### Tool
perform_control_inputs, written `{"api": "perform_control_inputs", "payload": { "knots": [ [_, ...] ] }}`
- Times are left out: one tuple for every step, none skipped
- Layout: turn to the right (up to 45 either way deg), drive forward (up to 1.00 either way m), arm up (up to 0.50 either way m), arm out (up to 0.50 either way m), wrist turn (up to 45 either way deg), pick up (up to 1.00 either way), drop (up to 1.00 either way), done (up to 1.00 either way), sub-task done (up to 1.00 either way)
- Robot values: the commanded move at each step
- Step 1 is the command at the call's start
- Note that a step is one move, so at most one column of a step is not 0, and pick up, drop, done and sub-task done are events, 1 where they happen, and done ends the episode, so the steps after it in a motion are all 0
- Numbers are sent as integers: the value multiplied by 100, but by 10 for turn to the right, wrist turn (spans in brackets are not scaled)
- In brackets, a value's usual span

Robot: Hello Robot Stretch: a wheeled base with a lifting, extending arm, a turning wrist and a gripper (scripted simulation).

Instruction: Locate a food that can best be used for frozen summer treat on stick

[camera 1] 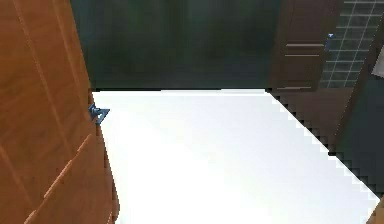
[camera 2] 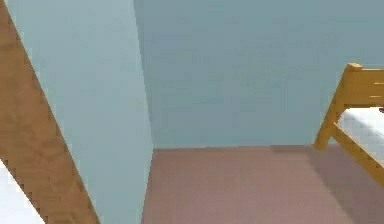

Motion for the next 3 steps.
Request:
{"api": "perform_control_inputs", "payload": {
  "knots": [
    [0,40,0,0,0,0,0,0,0],
    [330,0,0,0,0,0,0,0,0],
    [0,100,0,0,0,0,0,0,0]
  ]
}}
